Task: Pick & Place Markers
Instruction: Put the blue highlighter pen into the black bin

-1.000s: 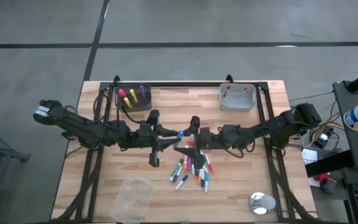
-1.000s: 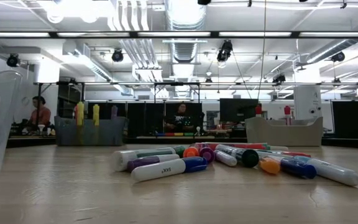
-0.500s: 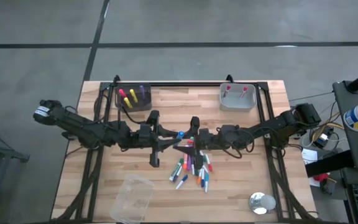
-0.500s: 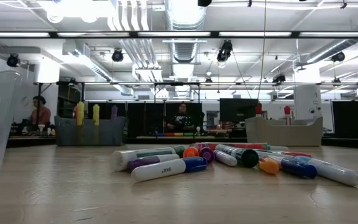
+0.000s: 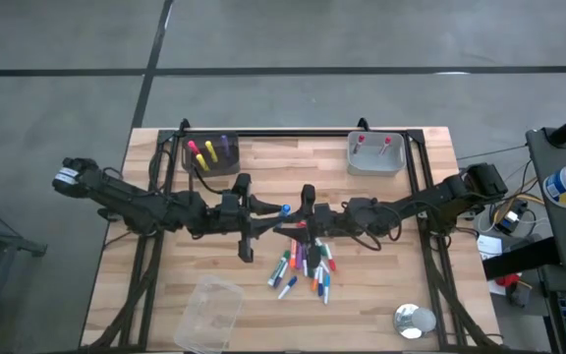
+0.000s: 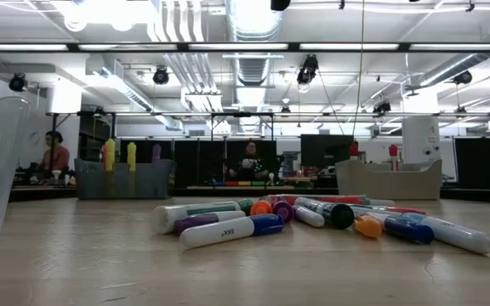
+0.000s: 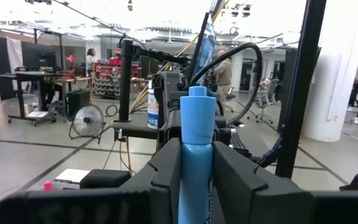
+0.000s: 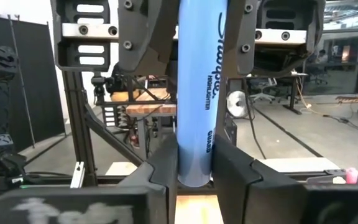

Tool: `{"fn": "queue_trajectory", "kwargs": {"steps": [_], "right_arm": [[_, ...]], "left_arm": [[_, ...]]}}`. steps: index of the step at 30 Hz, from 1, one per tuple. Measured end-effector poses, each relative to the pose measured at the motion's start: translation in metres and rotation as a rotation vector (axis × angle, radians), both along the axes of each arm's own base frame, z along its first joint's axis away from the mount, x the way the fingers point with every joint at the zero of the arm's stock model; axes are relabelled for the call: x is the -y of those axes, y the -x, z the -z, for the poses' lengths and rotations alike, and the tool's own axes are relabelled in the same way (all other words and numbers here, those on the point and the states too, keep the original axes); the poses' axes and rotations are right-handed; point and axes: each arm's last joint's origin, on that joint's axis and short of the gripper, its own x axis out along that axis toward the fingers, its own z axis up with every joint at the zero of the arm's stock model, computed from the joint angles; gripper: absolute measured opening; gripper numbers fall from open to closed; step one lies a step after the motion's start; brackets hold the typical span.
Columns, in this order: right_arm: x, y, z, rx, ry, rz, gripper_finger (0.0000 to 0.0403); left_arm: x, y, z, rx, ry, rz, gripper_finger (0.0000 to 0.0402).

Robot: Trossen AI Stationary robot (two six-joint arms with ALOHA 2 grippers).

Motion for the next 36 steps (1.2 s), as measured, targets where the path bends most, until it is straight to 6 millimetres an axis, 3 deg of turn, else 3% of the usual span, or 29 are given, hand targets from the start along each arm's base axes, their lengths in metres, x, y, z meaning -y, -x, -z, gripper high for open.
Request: {"fn": "queue_trajectory", "kwargs": {"steps": [11, 16, 26, 31, 36], "right_arm": [[0.0, -0.001, 0.005, -0.059, -0.006, 0.0, 0.0073], [0.0, 0.0, 0.011, -0.13, -0.019, -0.002, 0.0075], [0.0, 0.003, 0.034, -0.389, -0.038, 0.004, 0.0075], [0.001, 0.005, 0.041, -0.517, -0.039, 0.013, 0.0073], [0.001, 0.006, 0.04, -0.657, -0.006, 0.023, 0.0075]], "left_arm": [[-0.005, 0.016, -0.007, -0.041, -0.008, 0.0, 0.0093], [-0.011, 0.034, -0.009, -0.145, -0.003, 0.006, 0.0094], [-0.023, 0.07, -0.033, -0.419, 0.116, -0.005, 0.0094], [-0.024, 0.07, -0.04, -0.628, 0.131, -0.027, 0.0094], [-0.02, 0.057, -0.043, -0.776, 0.15, 0.003, 0.0094]]}}
